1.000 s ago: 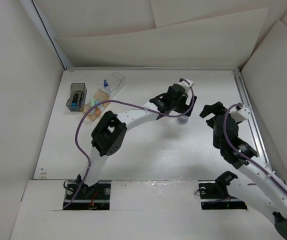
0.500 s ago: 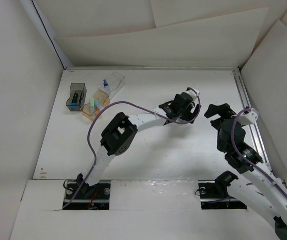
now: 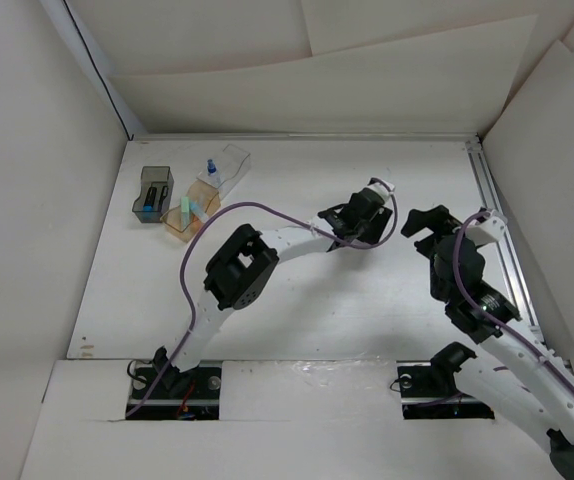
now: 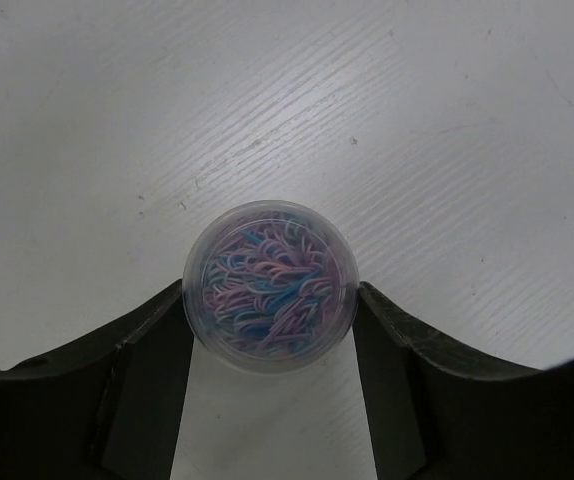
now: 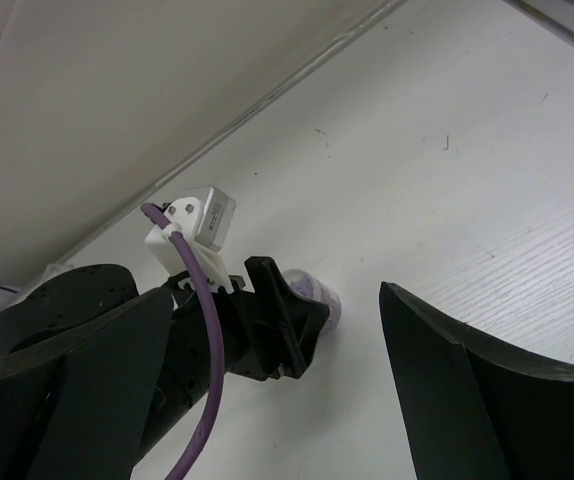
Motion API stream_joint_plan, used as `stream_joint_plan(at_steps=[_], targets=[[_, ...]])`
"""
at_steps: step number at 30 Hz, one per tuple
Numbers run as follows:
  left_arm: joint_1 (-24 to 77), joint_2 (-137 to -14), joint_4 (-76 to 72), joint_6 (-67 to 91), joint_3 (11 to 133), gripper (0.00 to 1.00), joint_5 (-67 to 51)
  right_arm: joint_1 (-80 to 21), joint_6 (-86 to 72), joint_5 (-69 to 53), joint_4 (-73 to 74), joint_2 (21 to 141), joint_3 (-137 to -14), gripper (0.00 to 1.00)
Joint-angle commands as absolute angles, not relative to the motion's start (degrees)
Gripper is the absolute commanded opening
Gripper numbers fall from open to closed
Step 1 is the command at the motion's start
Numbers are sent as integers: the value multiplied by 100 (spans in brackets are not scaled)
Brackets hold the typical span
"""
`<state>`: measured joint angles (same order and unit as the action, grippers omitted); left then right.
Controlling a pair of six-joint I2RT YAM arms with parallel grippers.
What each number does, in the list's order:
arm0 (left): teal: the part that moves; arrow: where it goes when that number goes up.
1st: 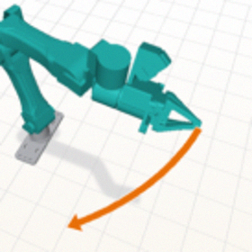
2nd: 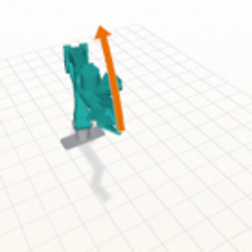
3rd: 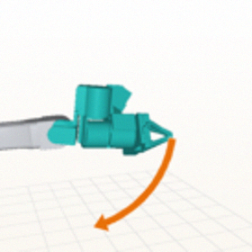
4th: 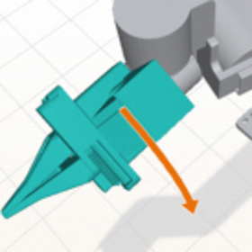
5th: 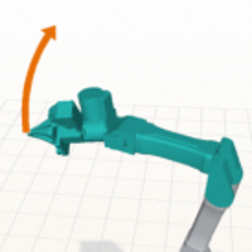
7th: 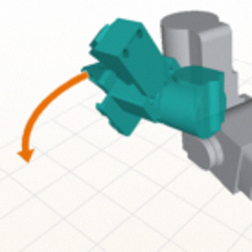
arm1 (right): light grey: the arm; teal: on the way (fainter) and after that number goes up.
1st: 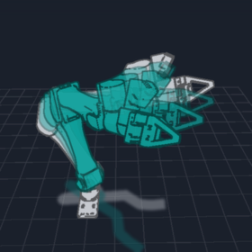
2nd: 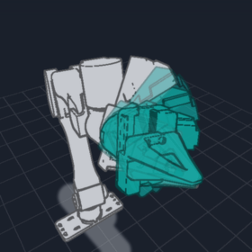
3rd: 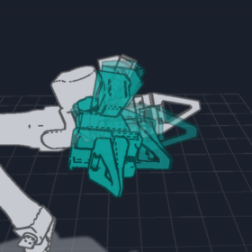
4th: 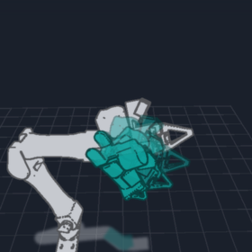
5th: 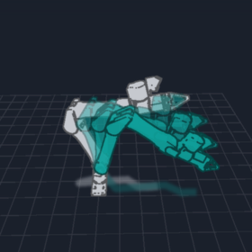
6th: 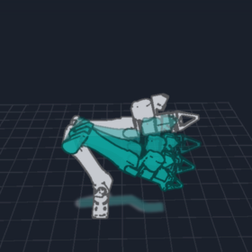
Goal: Sort the stationery into containers
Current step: Pick up the stationery from the center of the board, then place the stationery in the storage box.
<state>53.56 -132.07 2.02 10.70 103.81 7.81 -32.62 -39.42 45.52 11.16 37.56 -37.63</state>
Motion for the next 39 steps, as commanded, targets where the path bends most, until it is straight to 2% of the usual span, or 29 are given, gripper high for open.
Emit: stream_joint_plan(at_steps=[1, 7, 13, 16, 24, 28, 39], targets=[[5353, -12885, -141, 1107, 10283, 42, 966, -3226, -3814, 4456, 756, 3727, -3779, 90], [4836, -12069, -350, 1511, 9933, 34, 888, -3226, -3762, 4395, 756, 3727, -3779, 89], [4132, -11356, -282, 1591, 9747, 32, 896, -3226, -3709, 4263, 694, 3779, -3779, 89], [3693, -11163, 70, 1529, 10080, 31, 1063, -3226, -3709, 4149, 642, 3832, -3779, 89], [2121, -11539, 817, 1521, 11337, 31, 1029, -3226, -3604, 4034, 642, 3964, -3832, 89], [1636, -11935, 1054, 1521, 11758, 31, 1028, -3226, -3604, 3973, 589, 3964, -3832, 89], [1415, -12752, 1380, 1239, 12542, 31, 1345, -3226, -3498, 3867, 536, 4122, -3832, 89]])
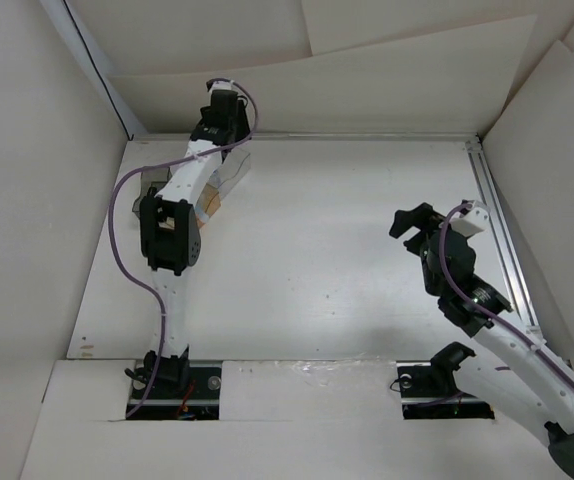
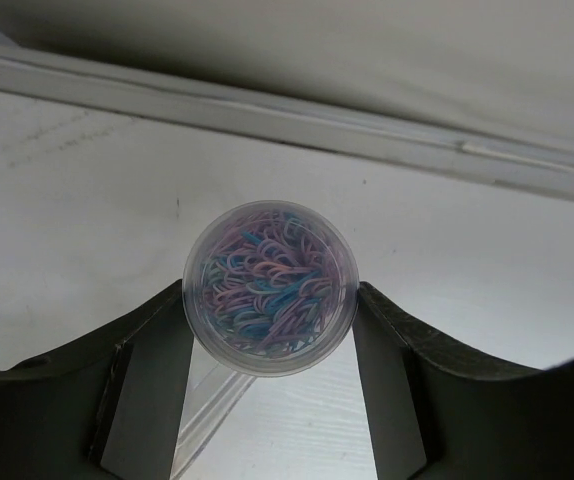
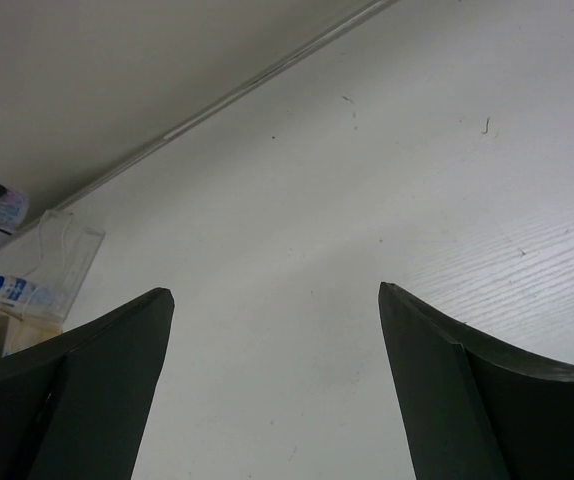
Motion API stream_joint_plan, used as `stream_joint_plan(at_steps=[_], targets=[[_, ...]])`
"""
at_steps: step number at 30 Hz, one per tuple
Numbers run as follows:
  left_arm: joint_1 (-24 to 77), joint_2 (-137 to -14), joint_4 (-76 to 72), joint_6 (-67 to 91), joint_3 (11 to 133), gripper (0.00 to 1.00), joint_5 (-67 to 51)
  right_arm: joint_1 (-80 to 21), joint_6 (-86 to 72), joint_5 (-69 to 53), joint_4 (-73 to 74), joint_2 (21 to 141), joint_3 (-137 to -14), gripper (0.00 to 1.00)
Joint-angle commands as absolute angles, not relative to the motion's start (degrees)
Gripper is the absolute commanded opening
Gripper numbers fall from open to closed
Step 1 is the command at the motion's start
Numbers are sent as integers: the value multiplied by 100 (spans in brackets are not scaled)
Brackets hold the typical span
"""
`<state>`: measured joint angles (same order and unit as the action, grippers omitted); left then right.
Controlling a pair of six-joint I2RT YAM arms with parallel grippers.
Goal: Sort the stationery into containers
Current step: Place the stationery in the storage box.
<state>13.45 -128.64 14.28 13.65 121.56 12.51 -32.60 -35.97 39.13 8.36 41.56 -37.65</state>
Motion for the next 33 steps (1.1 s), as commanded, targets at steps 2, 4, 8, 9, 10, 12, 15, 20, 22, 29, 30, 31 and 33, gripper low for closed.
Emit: stream_joint_plan(at_steps=[2, 4, 8, 9, 10, 12, 15, 20, 22, 29, 30, 31, 33], targets=[[1415, -12753, 1380, 1187, 12402, 31, 1397, -3226, -3498, 3867, 483, 4174, -3832, 89], [1415, -12753, 1222, 1187, 12121, 31, 1397, -3226, -3498, 3815, 483, 4175, -3832, 89], [1415, -12753, 1169, 1134, 11892, 31, 1450, -3226, -3498, 3814, 483, 4228, -3832, 89], [1415, -12814, 1169, 1134, 11892, 31, 1450, -3226, -3498, 3814, 483, 4228, -3832, 89], [1415, -12814, 1117, 1134, 11839, 31, 1502, -3226, -3498, 3814, 483, 4228, -3832, 89], [1415, -12814, 1116, 1072, 11839, 31, 1564, -3226, -3498, 3814, 483, 4228, -3832, 89], [1415, -12867, 1116, 1072, 11786, 31, 1564, -3226, -3498, 3814, 431, 4280, -3832, 89], [1415, -12867, 1002, 1072, 11575, 31, 1564, -3226, -3446, 3762, 431, 4280, -3832, 89], [1415, -12867, 1002, 1072, 11514, 31, 1564, -3226, -3445, 3762, 431, 4280, -3832, 89], [1415, -12929, 1002, 1072, 11461, 46, 1617, -3226, -3445, 3710, 431, 4280, -3832, 89], [1415, -12929, 1002, 1072, 11461, 48, 1617, -3226, -3445, 3709, 431, 4280, -3832, 89], [1415, -12929, 1002, 1072, 11461, 52, 1617, -3226, -3445, 3709, 378, 4332, -3832, 89], [1415, -12929, 1002, 1072, 11461, 55, 1617, -3226, -3445, 3709, 378, 4333, -3832, 89]])
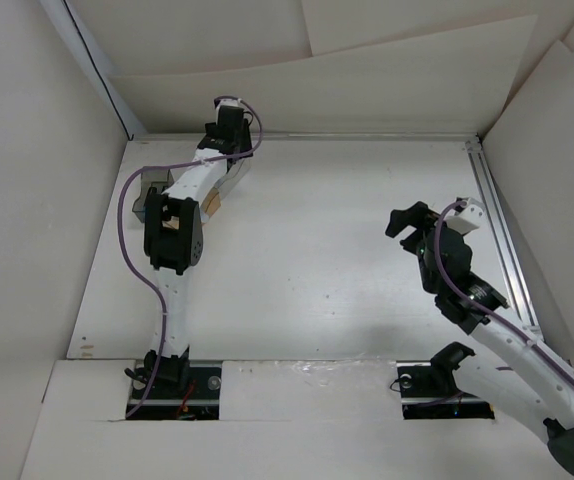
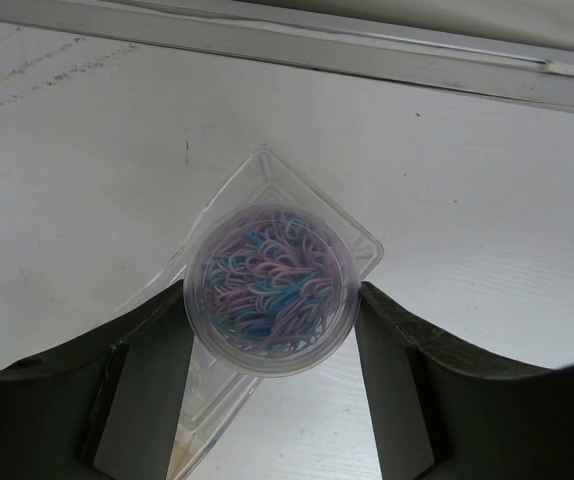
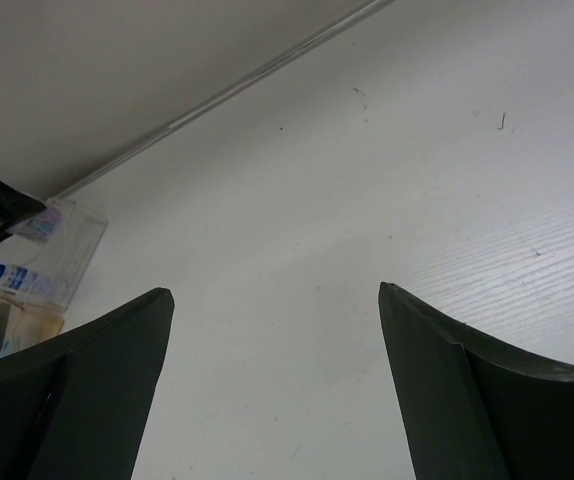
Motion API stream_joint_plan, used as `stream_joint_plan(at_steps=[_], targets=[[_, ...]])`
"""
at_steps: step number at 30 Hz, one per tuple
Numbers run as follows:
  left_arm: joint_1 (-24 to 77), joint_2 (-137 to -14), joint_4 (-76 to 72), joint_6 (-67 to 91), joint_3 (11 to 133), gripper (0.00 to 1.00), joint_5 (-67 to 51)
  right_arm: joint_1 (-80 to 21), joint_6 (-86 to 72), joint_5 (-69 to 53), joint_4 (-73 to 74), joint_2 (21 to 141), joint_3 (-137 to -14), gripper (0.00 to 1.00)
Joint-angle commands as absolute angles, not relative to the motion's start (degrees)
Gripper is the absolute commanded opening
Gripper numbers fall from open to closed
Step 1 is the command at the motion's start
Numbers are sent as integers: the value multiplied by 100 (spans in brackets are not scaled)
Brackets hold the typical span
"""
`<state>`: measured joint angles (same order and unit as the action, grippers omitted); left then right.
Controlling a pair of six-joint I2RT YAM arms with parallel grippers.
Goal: Sort the stationery into containers
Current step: Place the stationery in the storage box, then reset both arms
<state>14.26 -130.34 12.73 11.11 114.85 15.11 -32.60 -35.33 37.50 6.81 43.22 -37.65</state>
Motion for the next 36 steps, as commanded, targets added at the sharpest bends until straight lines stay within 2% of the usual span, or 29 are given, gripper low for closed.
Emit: stream_joint_plan(at_steps=[1, 5, 6, 14, 27, 29, 32, 33, 36], targets=[[1415, -12929, 1002, 1072, 11461, 57, 1617, -3226, -3445, 3709, 378, 4333, -3832, 89], [1415, -12929, 1002, 1072, 11461, 70, 1617, -3226, -3445, 3709, 378, 4333, -3832, 89], [1415, -12868, 1002, 1072, 11461, 100, 1617, -3226, -3445, 3709, 378, 4333, -3832, 89], [1415, -12534, 949, 1020, 11461, 100, 1556, -3226, -3445, 3656, 378, 4333, -3832, 89], [1529, -11145, 826, 1203, 11399, 100, 1063, -3226, -3393, 3656, 378, 4333, -3832, 89], [1643, -10874, 826, 1266, 11347, 100, 1002, -3226, -3393, 3656, 378, 4333, -3832, 84], [1696, -10365, 695, 1520, 11014, 100, 783, -3226, -3393, 3656, 378, 4333, -3832, 63], [1696, -10214, 599, 1581, 10752, 100, 721, -3226, -3393, 3656, 378, 4333, -3832, 46], [1696, -9479, 379, 1854, 9962, 100, 589, -3226, -3393, 3656, 378, 4333, -3832, 15]])
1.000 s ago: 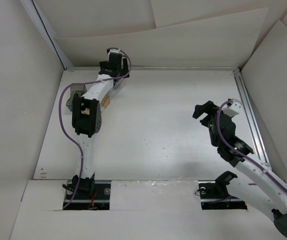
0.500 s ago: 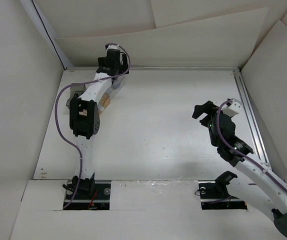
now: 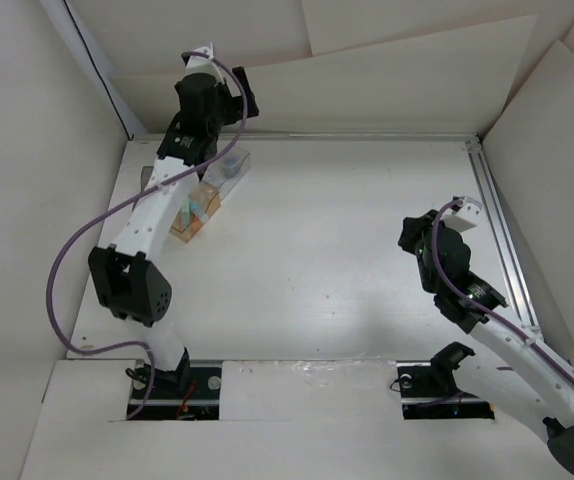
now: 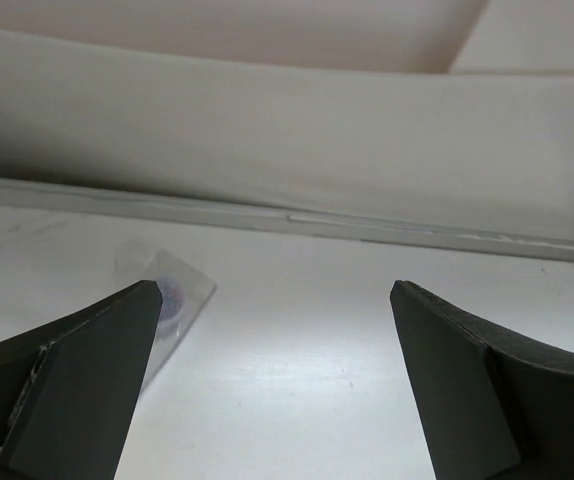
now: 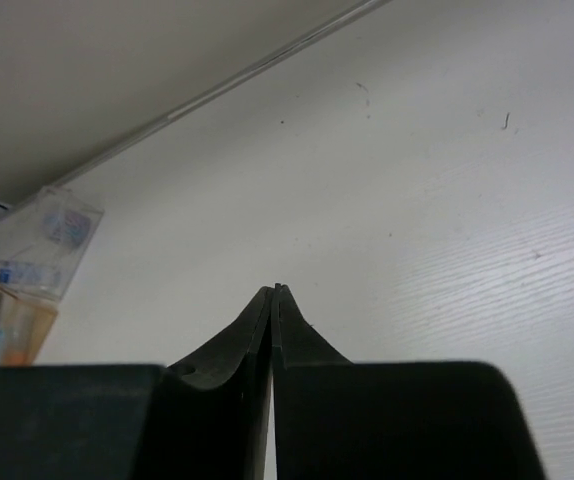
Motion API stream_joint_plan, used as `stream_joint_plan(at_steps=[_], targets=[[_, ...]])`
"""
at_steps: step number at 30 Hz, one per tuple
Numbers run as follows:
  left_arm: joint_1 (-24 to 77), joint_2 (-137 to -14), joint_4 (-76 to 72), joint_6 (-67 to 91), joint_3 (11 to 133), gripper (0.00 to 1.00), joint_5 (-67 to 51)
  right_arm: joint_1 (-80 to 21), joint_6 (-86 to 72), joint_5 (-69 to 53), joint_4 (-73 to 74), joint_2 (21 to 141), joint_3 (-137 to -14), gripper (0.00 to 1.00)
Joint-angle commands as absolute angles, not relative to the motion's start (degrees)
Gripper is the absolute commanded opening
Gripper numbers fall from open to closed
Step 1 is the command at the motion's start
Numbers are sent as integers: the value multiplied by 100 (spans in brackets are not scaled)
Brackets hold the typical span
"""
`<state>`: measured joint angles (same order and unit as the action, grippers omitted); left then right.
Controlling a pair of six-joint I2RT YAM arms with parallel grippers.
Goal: Sort the stationery into containers
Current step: Reset both arms
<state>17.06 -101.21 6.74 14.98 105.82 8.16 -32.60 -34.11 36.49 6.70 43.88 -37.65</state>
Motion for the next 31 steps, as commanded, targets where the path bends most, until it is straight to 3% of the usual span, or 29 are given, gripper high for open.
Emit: stream_joint_plan(at_steps=[1, 8, 10, 14, 15, 18, 20, 31], targets=[[1696, -9257, 187, 1924, 9706, 100, 589, -3226, -3393, 3656, 378, 4333, -3884, 2], [1696, -7051, -492, 2346, 7227, 100, 589, -3226, -3393, 3604, 378, 4386, -3885, 0], [1696, -6342, -492, 2347, 6796, 100, 773, -3278, -3393, 3604, 378, 4386, -3885, 5], [1696, -5313, -176, 2653, 5647, 100, 1011, -3331, -3340, 3604, 325, 4438, -3885, 39], [1696, -5126, -184, 2724, 5408, 100, 924, -3331, -3340, 3604, 273, 4438, -3885, 52], [1696, -4571, -387, 2724, 4600, 100, 194, -3331, -3340, 3604, 272, 4491, -3885, 77], [1696, -4387, -387, 2804, 4361, 100, 80, -3383, -3340, 3604, 272, 4491, -3885, 80], [1696, -4078, -1028, 2865, 3647, 100, -896, -3498, -3234, 3850, 220, 4658, -3885, 80]])
